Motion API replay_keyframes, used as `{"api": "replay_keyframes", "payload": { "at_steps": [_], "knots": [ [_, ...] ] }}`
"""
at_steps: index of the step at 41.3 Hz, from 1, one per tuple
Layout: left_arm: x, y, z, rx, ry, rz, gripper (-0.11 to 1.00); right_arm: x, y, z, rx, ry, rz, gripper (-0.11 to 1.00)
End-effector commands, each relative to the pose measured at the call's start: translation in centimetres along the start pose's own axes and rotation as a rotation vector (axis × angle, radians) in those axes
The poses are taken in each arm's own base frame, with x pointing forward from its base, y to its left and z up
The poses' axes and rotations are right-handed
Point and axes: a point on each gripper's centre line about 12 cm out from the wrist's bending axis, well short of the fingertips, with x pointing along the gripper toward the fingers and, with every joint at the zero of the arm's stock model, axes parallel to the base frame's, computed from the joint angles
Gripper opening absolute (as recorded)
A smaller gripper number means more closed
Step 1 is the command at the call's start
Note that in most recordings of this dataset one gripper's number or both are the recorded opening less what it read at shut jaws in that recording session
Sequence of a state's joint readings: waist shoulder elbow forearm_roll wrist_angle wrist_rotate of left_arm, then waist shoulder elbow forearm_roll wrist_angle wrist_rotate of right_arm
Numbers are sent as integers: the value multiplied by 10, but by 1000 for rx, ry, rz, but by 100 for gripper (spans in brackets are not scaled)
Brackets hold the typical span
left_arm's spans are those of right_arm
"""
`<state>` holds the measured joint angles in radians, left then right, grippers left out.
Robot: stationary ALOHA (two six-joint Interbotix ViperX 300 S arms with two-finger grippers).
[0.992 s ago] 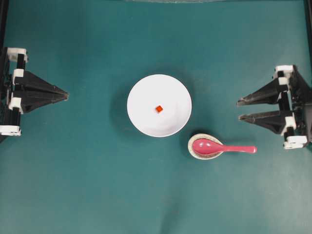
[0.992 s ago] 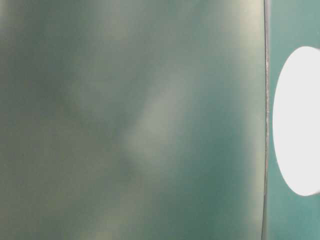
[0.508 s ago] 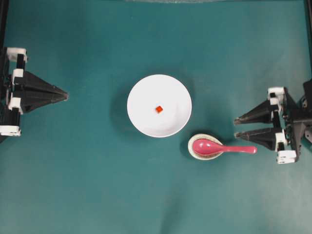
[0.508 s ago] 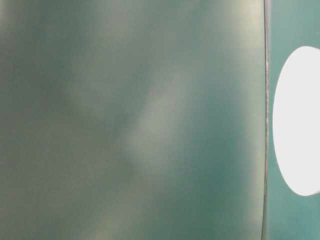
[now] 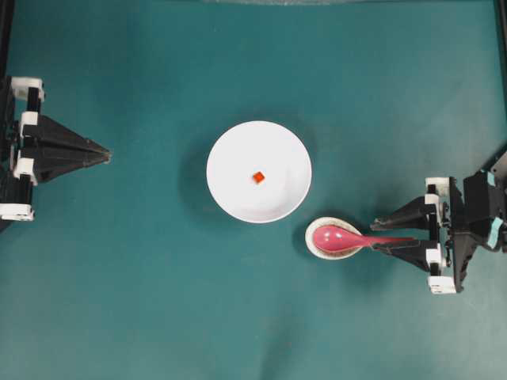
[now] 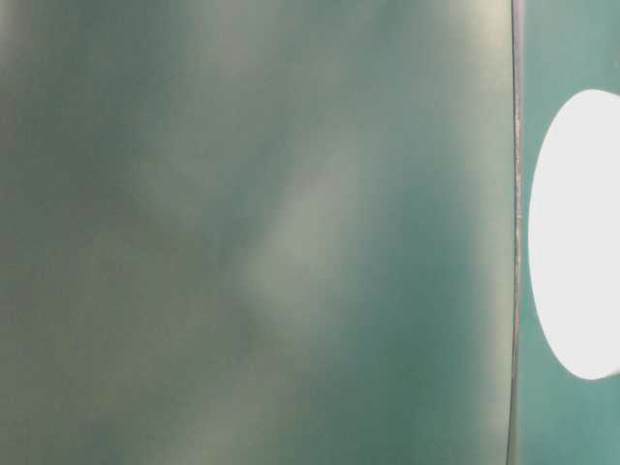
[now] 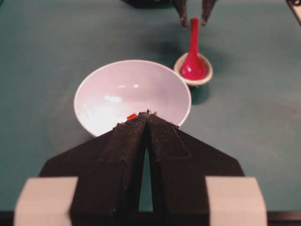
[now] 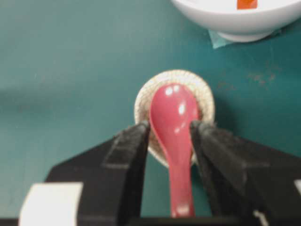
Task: Grip the spoon and scoop the red block from the bowl with right arm.
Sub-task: 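Close the right gripper on the pink spoon handle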
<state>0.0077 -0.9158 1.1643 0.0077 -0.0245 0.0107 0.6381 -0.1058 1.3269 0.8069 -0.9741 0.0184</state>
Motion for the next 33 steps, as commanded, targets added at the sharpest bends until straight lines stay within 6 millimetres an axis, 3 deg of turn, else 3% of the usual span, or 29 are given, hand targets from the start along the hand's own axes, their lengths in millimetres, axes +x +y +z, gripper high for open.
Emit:
{"api": "replay_keyframes", "payload": {
  "at_steps": [1,33],
  "knots": [
    [1,1,9,4,-21,3,0,3,6,0,-4,-8,9,48],
    [1,1,8,7,-21,3,0,5,-3,-24,-170,109,-28,47]
  ]
}}
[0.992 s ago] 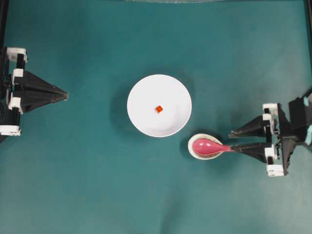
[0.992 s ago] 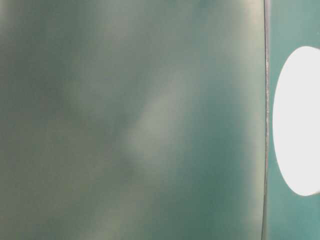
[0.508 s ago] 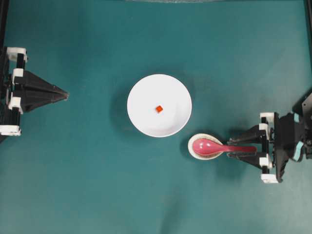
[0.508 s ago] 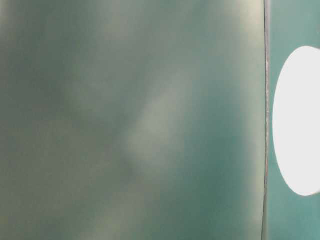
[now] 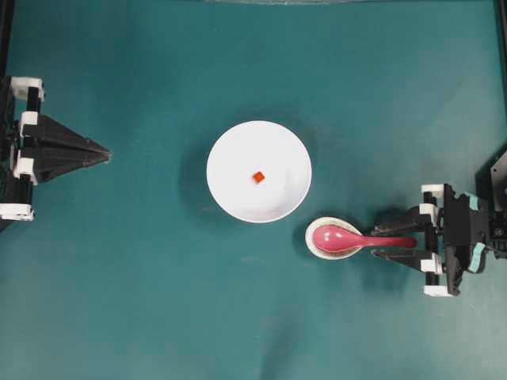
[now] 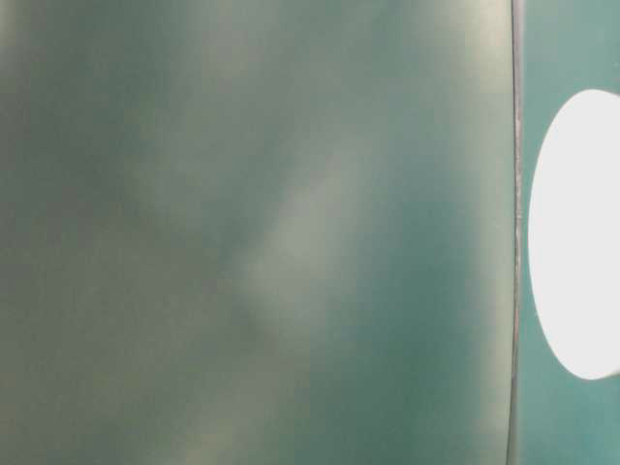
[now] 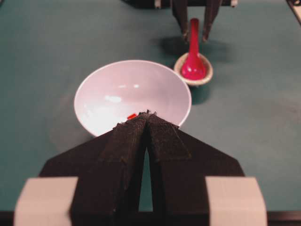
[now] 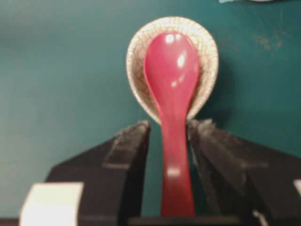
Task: Grip the spoon and scoop the red block from the bowl with right arm.
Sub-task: 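Close the right gripper on the pink spoon handle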
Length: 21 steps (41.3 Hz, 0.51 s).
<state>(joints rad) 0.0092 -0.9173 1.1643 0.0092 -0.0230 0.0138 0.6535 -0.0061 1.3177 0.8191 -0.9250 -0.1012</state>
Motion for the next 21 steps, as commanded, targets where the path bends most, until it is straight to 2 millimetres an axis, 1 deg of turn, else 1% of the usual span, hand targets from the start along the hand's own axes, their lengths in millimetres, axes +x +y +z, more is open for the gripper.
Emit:
{"api": "replay_keyframes", "payload": {
  "at_steps": [1,10,21],
  "knots": [
    [1,1,9,3,-23,2,0,0,0,1,1,-6,1,47],
    [1,0,8,3,-21,2,0,1,-3,-3,-5,10,-19,47],
    [1,0,8,3,-21,2,0,3,-2,-4,-10,10,-23,47]
  ]
}}
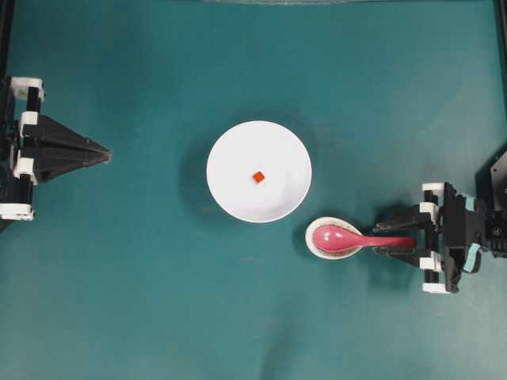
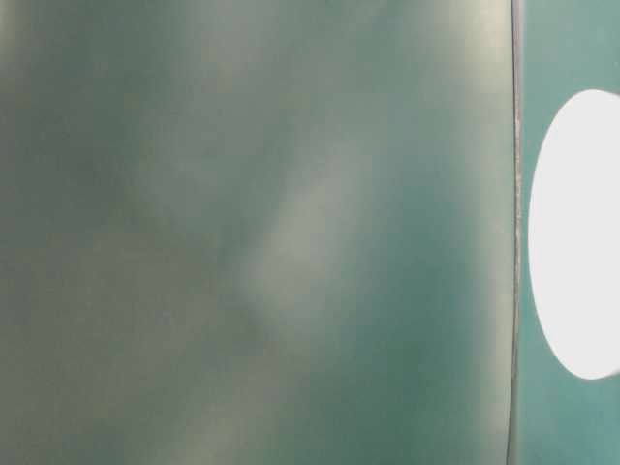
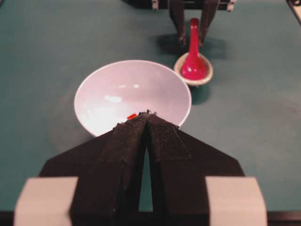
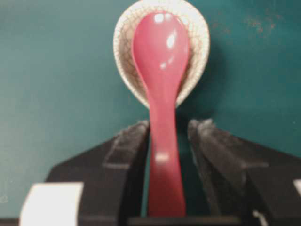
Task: Grip the spoon and scoop the red block from the bowl with right arm.
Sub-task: 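Close the right gripper on the pink spoon handle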
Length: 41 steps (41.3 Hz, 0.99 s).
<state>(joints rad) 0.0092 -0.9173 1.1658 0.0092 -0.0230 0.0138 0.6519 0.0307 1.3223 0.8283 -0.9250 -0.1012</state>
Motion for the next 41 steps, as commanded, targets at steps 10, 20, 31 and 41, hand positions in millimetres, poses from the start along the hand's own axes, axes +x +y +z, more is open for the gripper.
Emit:
{"api": "replay_keyframes", "payload": {
  "at_steps": [10,20,31,41],
  "knots": [
    [1,1,9,3,-23,2,0,1,1,4,8,-18,0,47],
    [1,1,9,3,-23,2,0,0,0,3,1,-21,-3,47],
    [1,1,9,3,-23,2,0,0,1,4,-2,-23,0,47],
    [1,1,9,3,-21,2,0,1,2,5,-3,-29,6,43]
  ]
}}
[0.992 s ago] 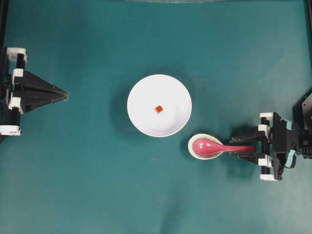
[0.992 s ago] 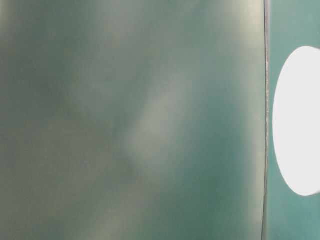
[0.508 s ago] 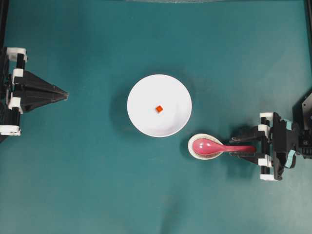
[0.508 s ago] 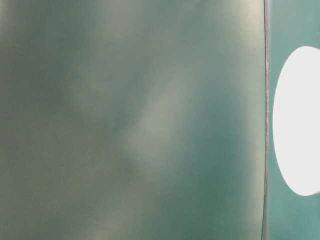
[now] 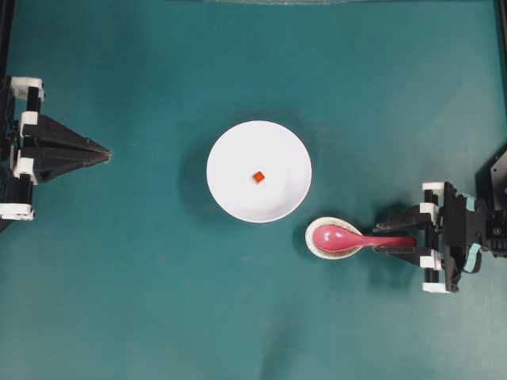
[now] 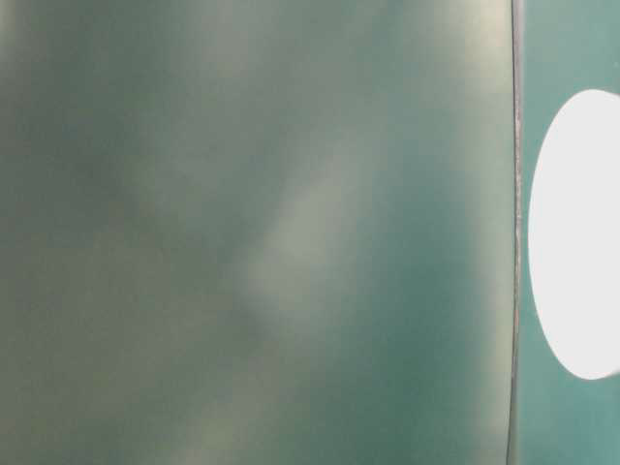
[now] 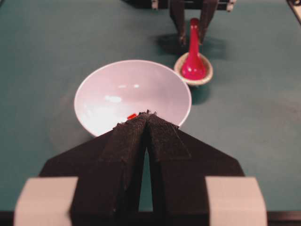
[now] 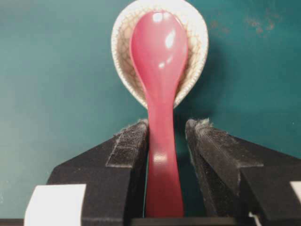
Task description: Grip the spoon and scoop the red block from the bowl with right arm.
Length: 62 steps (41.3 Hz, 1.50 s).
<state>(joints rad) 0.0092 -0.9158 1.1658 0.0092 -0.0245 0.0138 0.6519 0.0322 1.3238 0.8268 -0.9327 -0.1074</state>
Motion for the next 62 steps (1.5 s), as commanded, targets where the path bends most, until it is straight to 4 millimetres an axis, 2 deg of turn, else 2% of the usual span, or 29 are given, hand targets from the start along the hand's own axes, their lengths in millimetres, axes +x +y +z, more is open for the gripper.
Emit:
{"api": "replay_keyframes", "payload": {
  "at_steps": [1,19,46,62],
  "knots": [
    [1,1,9,2,-20,3,0,1,2,5,6,-22,7,42],
    [1,1,9,3,-23,2,0,1,4,5,-2,-23,16,28],
    [2,0,7,3,-14,2,0,1,4,6,3,-28,17,28],
    [2,0,7,4,-12,2,0,-9,-1,12,23,-54,29,26]
  ]
}}
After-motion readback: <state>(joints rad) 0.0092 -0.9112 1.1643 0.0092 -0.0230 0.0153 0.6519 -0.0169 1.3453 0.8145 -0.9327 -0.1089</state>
